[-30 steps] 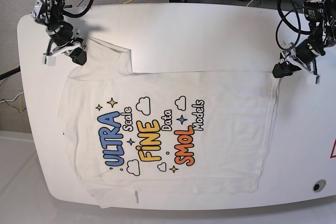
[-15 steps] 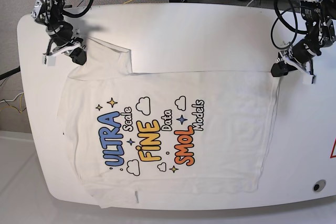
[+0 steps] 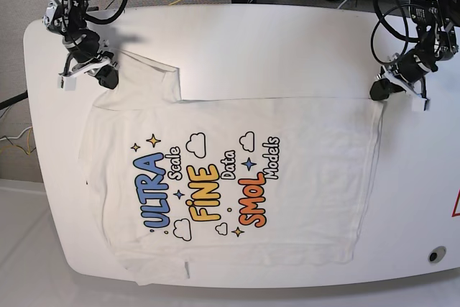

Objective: Fold the T-shirt properly
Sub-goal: 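Lower the left gripper to the shirt's side edge and grasp it, then pull the shirt with both grippers toward the robot to straighten it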

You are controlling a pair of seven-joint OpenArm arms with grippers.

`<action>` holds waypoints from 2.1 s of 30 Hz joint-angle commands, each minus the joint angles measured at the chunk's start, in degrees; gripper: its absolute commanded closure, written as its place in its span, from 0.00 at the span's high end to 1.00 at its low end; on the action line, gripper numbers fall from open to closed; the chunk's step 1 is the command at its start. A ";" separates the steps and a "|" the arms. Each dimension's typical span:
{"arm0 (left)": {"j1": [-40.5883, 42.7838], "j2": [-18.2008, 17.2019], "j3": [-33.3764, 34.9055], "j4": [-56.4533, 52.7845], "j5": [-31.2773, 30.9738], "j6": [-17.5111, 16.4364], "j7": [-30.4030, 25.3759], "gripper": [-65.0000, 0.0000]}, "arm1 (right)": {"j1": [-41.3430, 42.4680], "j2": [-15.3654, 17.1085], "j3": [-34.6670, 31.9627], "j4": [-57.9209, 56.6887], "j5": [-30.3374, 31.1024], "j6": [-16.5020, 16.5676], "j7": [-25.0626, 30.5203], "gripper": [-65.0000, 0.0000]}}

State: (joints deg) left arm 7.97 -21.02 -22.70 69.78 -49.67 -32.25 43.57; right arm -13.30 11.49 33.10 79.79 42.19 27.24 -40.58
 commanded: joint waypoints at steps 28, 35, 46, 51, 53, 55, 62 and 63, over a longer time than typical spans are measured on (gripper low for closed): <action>4.22 -1.24 0.35 0.16 -4.13 -6.24 7.70 0.00 | -2.07 1.11 4.48 3.79 2.55 0.98 -5.50 0.00; 7.67 -1.11 -0.28 5.70 -6.13 -7.75 12.43 0.00 | -4.17 1.51 7.13 6.79 2.96 2.47 -7.54 0.00; 8.52 -1.15 -0.04 9.95 -4.79 -7.16 14.37 0.00 | -4.86 1.09 6.09 7.34 2.18 3.62 -7.07 0.00; 7.85 -0.96 0.12 11.29 -2.52 -1.43 10.57 0.30 | -4.35 0.86 5.67 6.94 2.09 3.59 -6.98 0.00; 7.59 -0.90 0.23 11.47 -2.04 -0.11 8.08 0.45 | -4.27 0.80 5.42 6.79 1.95 3.59 -6.84 0.00; 7.05 -0.97 0.21 10.94 -1.41 0.23 5.66 0.53 | -4.38 0.79 5.49 6.82 1.70 3.46 -6.98 0.00; 4.68 -1.23 -0.92 9.52 -0.77 -1.05 3.62 0.53 | -4.53 0.74 5.35 6.75 1.47 3.45 -7.00 0.00; 4.41 -1.23 -1.21 9.37 -0.82 -1.25 3.68 0.54 | -4.50 0.75 5.40 6.73 1.50 3.44 -7.00 0.00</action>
State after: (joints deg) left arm 13.45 -21.28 -23.05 78.85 -50.06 -33.01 47.77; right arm -18.04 11.31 38.26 85.76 43.27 30.13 -48.16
